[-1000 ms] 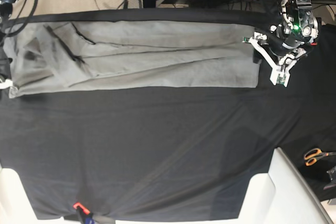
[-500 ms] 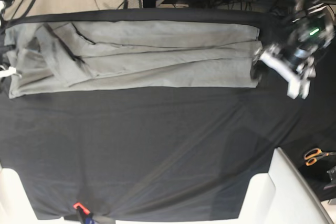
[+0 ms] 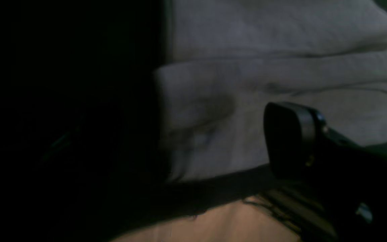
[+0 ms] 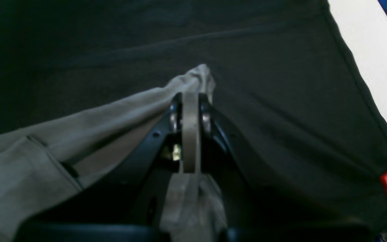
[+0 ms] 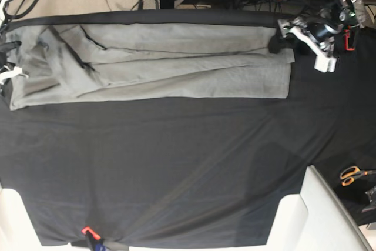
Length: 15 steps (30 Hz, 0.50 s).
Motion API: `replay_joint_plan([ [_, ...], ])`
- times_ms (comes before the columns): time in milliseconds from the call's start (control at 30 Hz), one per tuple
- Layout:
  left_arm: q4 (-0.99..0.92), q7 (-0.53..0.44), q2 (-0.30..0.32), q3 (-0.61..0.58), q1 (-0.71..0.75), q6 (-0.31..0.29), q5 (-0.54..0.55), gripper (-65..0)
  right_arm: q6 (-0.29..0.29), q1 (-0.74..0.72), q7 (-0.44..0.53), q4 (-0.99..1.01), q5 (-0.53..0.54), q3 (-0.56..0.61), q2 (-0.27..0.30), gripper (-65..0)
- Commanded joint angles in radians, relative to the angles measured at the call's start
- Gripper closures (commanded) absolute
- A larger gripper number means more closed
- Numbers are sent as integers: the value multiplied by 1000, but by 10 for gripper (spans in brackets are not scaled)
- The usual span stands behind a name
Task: Fold the T-shirt properly
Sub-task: 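Release the shirt end with the left gripper and lift away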
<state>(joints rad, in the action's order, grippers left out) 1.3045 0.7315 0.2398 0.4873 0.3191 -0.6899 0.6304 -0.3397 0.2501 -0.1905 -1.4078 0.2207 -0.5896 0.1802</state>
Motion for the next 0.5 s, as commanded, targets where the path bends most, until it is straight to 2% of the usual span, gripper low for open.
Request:
replay_joint_plan([
  [0, -10, 12, 3, -16, -15, -8, -7, -650, 0, -2, 26, -20, 9, -7, 18, -9],
  [267, -90, -36, -26, -32, -45, -8, -7, -650, 0, 13, 26, -20, 9, -8, 18, -9],
  [300, -93, -36, -26, -32, -45, -8, -7, -614, 0, 13, 26, -20, 9, -8, 18, -9],
  [367, -98, -36, -23, -26, -45, -8, -7, -420, 0, 13, 26, -20, 9, -8, 18, -9],
  [467, -98, -39, -18, -19, -48, -8, -7, -76, 0, 13, 26, -20, 9, -8, 18, -9],
])
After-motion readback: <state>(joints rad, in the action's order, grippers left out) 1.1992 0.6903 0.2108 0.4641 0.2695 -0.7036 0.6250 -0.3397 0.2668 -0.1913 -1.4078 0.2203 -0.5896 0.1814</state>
